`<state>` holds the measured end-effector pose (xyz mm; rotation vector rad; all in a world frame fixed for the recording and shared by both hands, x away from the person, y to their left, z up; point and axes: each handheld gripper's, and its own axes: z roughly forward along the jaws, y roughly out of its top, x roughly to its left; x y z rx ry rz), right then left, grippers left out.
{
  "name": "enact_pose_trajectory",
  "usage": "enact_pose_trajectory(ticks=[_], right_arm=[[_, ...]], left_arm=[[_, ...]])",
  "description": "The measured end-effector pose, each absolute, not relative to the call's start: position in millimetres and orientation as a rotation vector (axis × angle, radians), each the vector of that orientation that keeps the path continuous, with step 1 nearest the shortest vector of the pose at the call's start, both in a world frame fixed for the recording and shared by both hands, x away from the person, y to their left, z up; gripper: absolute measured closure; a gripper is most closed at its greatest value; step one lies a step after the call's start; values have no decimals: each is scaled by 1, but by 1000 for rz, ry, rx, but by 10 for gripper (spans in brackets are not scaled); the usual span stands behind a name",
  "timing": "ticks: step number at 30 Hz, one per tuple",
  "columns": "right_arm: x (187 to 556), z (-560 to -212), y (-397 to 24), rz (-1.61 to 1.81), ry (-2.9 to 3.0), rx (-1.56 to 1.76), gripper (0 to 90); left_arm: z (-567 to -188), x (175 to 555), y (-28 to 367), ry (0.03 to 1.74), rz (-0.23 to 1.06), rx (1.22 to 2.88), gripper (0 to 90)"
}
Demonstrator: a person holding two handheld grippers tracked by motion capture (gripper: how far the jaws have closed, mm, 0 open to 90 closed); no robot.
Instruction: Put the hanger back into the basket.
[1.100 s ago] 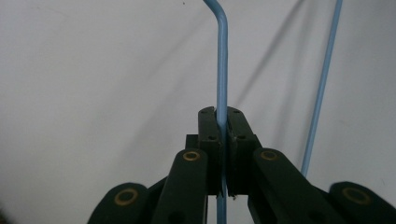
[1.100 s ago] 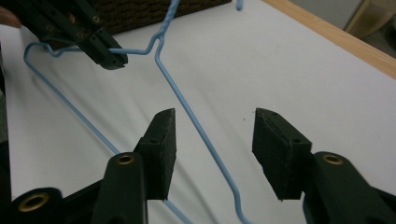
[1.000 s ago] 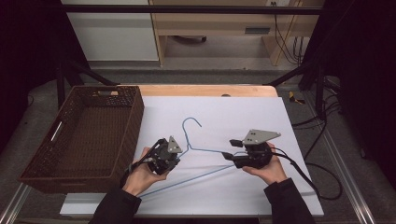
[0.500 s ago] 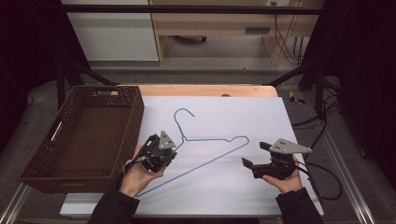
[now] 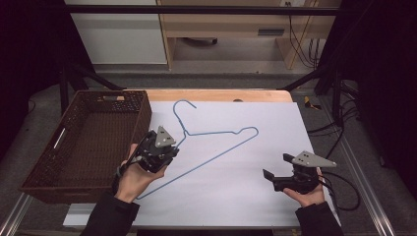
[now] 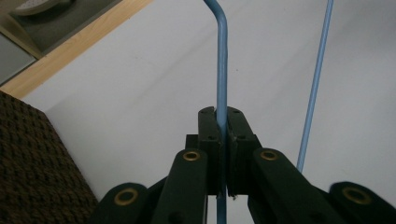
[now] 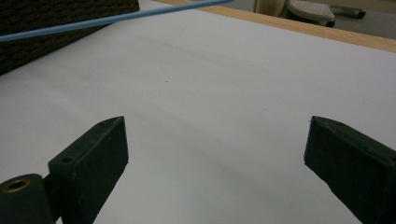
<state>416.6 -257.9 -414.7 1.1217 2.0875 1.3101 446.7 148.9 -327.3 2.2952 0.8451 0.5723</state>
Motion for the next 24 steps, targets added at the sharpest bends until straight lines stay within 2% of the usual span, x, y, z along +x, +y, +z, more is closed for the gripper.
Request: enact_pose_trajectory(ticks=[24], right_arm=[[413,-415,-267,1258,2036,1213,37]], left_arm=[[-290,479,186,948,615,2286,871]])
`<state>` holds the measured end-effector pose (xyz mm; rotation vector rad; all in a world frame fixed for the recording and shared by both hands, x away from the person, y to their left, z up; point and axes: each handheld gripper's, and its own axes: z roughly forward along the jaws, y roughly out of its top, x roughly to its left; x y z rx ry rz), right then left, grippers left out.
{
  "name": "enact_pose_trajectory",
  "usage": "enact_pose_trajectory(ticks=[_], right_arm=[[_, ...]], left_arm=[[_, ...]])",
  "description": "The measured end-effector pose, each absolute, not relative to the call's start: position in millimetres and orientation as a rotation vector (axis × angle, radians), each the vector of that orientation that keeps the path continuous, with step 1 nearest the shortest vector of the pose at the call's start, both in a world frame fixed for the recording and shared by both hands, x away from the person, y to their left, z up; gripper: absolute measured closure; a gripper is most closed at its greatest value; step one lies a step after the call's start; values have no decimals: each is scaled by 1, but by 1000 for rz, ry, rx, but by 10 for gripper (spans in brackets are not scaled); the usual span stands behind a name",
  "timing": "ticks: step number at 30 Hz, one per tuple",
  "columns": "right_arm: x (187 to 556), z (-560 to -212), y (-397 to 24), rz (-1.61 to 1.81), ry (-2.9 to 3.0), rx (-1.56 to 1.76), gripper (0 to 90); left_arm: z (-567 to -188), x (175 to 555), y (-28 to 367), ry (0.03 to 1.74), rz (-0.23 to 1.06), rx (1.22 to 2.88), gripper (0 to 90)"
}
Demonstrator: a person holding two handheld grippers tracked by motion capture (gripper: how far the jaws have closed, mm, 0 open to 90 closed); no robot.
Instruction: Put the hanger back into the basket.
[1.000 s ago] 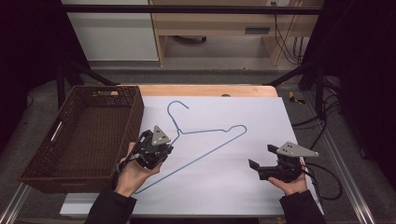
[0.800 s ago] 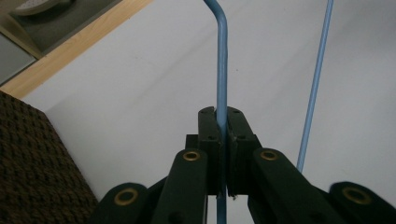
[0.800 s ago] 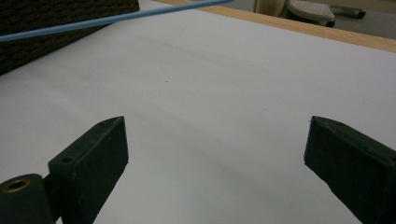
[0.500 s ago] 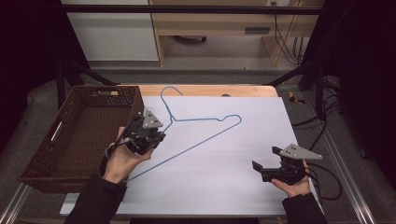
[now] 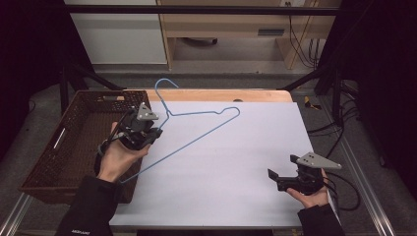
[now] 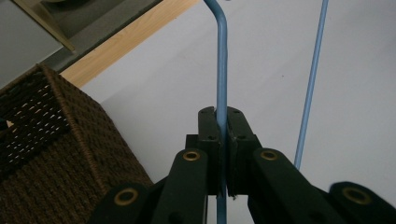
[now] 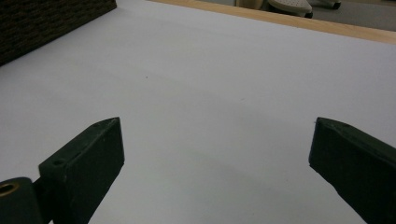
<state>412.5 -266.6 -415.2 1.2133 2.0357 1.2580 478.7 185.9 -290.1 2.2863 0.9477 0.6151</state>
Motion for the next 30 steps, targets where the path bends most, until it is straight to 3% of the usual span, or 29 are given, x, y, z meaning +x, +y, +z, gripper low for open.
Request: enact_pose_trajectory(ticks=[30], right_arm=[[413,-416,-266,1258,2043,1210,35]], left_arm=[[-257,495,271,1152,724,2218,870]])
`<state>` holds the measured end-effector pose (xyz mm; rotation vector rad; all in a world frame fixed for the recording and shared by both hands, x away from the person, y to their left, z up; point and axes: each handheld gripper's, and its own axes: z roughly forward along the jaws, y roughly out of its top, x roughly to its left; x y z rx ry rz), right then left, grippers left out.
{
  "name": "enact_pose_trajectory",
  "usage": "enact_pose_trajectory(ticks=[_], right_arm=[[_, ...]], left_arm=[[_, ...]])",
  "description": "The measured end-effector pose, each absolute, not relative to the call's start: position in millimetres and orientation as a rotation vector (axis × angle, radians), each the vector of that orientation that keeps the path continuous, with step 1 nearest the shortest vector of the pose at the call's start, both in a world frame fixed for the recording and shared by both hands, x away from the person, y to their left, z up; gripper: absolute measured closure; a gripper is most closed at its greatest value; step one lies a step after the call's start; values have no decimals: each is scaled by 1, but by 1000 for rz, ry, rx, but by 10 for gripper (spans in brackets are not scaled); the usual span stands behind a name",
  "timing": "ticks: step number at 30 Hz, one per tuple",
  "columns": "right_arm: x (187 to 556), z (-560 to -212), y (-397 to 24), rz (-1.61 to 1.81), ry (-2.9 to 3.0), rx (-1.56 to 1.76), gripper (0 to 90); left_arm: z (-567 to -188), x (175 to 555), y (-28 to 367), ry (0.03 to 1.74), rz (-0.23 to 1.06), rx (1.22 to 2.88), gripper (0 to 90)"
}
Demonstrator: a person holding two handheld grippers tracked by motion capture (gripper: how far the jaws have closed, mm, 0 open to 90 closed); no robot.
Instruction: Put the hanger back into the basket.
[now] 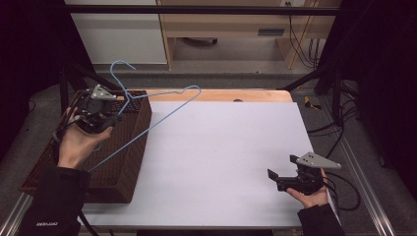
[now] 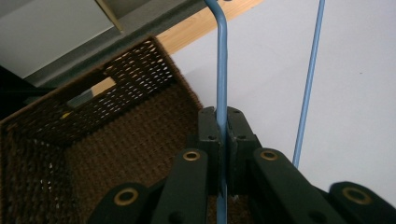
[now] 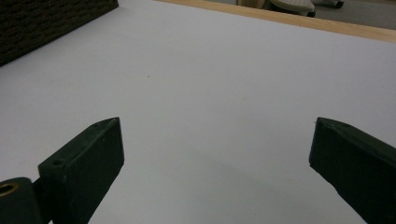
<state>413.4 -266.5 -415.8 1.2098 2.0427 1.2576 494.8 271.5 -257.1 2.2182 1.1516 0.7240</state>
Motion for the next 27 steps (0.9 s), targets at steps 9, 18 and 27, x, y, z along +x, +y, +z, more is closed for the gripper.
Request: enact_pose_trajectory(ticks=[9,18,27], right_arm=[[414,-416,-266,1255,2052,1210,34],[414,-416,-265,1254,2053,1209,33],[414,-416,-266,1247,2051,1207,28]], left_arm=[[-257,495,307,1235,748,2176,870],[-263,493,340,1303,774,2153,870],[-272,492,369,1374,803,2138,870]])
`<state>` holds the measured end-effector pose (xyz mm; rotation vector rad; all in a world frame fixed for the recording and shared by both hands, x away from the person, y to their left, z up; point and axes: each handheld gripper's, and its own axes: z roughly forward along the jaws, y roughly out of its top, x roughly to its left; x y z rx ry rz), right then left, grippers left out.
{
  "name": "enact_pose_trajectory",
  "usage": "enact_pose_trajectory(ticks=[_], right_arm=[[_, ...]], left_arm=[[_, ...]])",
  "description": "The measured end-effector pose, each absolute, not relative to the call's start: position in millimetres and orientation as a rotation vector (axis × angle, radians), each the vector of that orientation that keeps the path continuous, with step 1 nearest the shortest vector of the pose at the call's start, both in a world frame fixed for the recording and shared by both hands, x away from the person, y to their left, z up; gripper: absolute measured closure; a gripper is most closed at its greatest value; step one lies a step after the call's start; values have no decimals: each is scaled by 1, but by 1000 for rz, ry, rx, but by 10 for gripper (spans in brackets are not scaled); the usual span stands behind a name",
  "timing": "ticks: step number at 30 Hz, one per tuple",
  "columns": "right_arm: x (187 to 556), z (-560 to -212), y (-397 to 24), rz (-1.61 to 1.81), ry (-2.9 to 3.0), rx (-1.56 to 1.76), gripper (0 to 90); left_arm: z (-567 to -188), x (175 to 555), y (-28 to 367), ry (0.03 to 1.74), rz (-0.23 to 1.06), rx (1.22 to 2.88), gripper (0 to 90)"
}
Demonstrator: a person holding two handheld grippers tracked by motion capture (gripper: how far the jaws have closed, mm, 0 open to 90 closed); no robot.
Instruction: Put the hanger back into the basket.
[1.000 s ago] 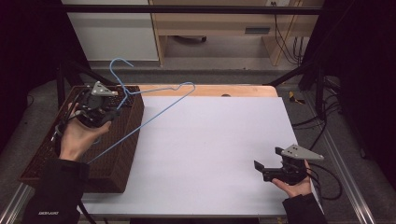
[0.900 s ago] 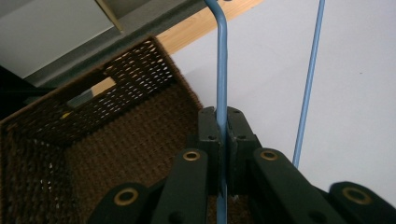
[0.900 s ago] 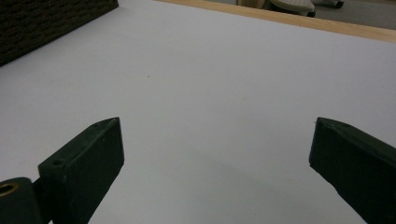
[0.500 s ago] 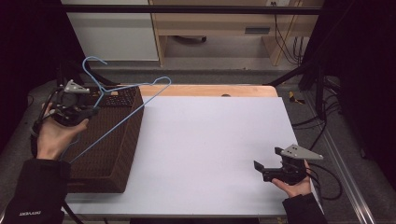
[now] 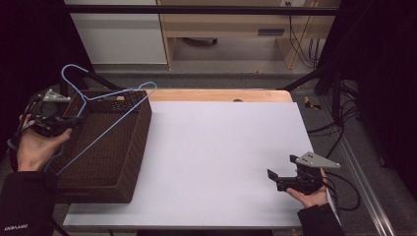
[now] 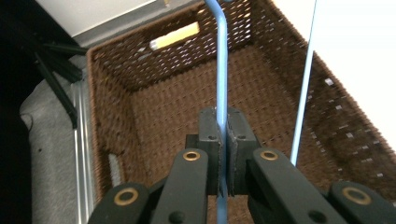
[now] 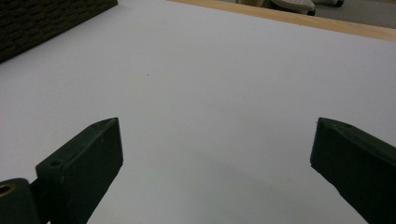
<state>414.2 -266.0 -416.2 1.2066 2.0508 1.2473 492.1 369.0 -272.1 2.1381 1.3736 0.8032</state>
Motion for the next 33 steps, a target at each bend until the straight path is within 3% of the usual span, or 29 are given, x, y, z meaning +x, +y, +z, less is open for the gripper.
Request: enact_pose_trajectory(ticks=[21,33], right_arm=[[415,-417,-265,1240,2060,1197,25],[415,-417,-265,1237,2061,1204,30]], left_arm=[[-307,501,404,1480,840,2161,870],[-345,505,397,1490,789,2184,870]])
